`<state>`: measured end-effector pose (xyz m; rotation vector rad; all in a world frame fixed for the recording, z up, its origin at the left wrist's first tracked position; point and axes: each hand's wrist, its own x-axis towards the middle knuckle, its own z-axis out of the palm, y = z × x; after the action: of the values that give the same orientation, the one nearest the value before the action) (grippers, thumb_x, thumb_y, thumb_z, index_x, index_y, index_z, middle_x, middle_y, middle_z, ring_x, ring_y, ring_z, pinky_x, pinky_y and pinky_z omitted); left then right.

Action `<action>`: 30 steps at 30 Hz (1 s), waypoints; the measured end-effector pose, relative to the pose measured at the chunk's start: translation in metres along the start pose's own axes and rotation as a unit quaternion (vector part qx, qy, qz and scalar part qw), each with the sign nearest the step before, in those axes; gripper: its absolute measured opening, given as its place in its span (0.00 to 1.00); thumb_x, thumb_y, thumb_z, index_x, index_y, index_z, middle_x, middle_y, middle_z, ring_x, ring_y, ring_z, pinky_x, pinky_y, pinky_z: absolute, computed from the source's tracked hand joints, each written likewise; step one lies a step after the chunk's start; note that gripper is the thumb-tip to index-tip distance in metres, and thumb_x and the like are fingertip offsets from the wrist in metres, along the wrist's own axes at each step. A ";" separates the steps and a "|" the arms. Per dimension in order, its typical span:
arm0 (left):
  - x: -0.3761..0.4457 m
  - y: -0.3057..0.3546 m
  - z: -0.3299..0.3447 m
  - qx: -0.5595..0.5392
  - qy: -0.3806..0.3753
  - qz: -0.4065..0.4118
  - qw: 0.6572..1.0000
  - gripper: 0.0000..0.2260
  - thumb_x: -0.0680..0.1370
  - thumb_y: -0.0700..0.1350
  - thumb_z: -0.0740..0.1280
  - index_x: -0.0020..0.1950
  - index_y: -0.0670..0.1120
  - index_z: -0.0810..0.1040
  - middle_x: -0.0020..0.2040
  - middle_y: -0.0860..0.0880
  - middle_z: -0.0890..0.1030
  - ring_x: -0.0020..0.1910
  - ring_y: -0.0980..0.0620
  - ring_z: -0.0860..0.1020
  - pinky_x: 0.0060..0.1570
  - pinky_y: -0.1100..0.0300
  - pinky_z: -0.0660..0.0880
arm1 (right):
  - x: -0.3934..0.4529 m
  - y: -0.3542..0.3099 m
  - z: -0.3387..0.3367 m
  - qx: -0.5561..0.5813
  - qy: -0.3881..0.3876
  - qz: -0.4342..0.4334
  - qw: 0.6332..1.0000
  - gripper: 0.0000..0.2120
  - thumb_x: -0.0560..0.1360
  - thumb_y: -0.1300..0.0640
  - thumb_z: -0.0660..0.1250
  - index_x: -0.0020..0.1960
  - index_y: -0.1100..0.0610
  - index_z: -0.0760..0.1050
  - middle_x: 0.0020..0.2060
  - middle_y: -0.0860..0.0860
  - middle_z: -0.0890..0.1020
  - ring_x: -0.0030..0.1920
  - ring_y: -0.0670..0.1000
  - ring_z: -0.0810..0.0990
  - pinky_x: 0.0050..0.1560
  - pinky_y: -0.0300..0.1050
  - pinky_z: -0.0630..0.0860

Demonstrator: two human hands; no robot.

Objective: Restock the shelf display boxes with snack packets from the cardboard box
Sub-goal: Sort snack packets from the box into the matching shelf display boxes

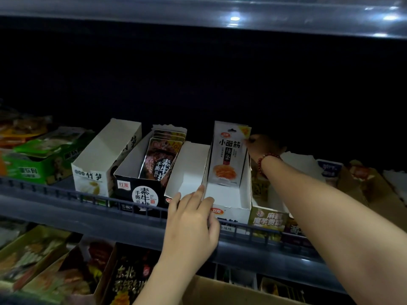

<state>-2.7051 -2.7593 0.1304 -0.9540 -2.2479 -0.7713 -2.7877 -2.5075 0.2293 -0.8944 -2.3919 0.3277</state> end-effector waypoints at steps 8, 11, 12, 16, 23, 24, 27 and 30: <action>-0.001 0.003 -0.002 0.021 -0.022 -0.008 1.000 0.19 0.72 0.48 0.56 0.53 0.45 0.83 0.58 0.44 0.82 0.57 0.48 0.80 0.63 0.41 0.72 | -0.018 0.000 -0.012 -0.014 0.041 -0.020 0.999 0.19 0.78 0.42 0.59 0.66 0.46 0.72 0.67 0.53 0.72 0.71 0.59 0.63 0.70 0.59 0.54; -0.003 0.006 -0.005 0.031 -0.026 -0.010 0.999 0.20 0.72 0.48 0.56 0.54 0.44 0.83 0.57 0.42 0.82 0.58 0.45 0.80 0.61 0.39 0.73 | -0.040 0.004 -0.028 0.036 0.051 -0.034 0.997 0.18 0.78 0.44 0.60 0.66 0.47 0.71 0.66 0.53 0.73 0.70 0.58 0.63 0.68 0.53 0.56; -0.003 0.009 -0.009 0.032 -0.022 -0.010 0.999 0.18 0.72 0.47 0.57 0.54 0.44 0.83 0.57 0.42 0.82 0.58 0.44 0.80 0.61 0.39 0.73 | -0.051 0.006 -0.034 0.077 0.052 -0.047 0.995 0.17 0.78 0.45 0.61 0.65 0.48 0.72 0.63 0.53 0.75 0.69 0.58 0.64 0.67 0.51 0.57; -0.007 0.028 -0.027 0.007 -0.015 -0.012 1.000 0.13 0.69 0.42 0.65 0.51 0.44 0.82 0.53 0.44 0.83 0.55 0.44 0.81 0.60 0.43 0.72 | -0.105 0.022 -0.052 0.209 0.028 -0.108 0.971 0.14 0.77 0.50 0.65 0.62 0.50 0.76 0.52 0.50 0.81 0.57 0.51 0.76 0.64 0.50 0.69; -0.051 0.086 -0.055 -0.169 -0.104 -0.080 0.977 0.12 0.80 0.44 0.62 0.62 0.50 0.79 0.58 0.56 0.78 0.59 0.58 0.75 0.55 0.71 0.65 | -0.230 0.072 -0.107 0.254 -0.101 -0.145 0.951 0.07 0.76 0.53 0.67 0.54 0.47 0.77 0.44 0.40 0.79 0.45 0.40 0.78 0.43 0.28 0.72; -0.062 0.093 -0.054 -0.183 -0.122 -0.088 0.972 0.12 0.79 0.43 0.63 0.60 0.50 0.79 0.56 0.57 0.78 0.58 0.59 0.75 0.54 0.73 0.65 | -0.247 0.083 -0.115 0.251 -0.122 -0.141 0.950 0.07 0.76 0.54 0.68 0.53 0.47 0.77 0.45 0.40 0.80 0.45 0.39 0.78 0.43 0.29 0.72; -0.094 0.112 -0.048 -0.202 -0.184 -0.103 0.956 0.10 0.79 0.43 0.63 0.57 0.52 0.80 0.54 0.57 0.79 0.55 0.59 0.76 0.52 0.71 0.68 | -0.292 0.122 -0.127 0.238 -0.162 -0.133 0.949 0.09 0.74 0.56 0.70 0.49 0.43 0.77 0.43 0.42 0.80 0.43 0.41 0.79 0.45 0.31 0.74; -0.119 0.130 -0.043 -0.219 -0.254 -0.133 0.933 0.10 0.79 0.43 0.62 0.57 0.52 0.80 0.56 0.56 0.79 0.53 0.58 0.77 0.52 0.66 0.72 | -0.329 0.161 -0.133 0.192 -0.196 -0.132 0.952 0.11 0.74 0.57 0.70 0.47 0.40 0.75 0.44 0.42 0.79 0.45 0.41 0.78 0.47 0.33 0.74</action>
<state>-2.5244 -2.7657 0.1139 -1.1683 -2.7549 -1.3119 -2.4215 -2.6014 0.1347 -0.3463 -2.6269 0.8961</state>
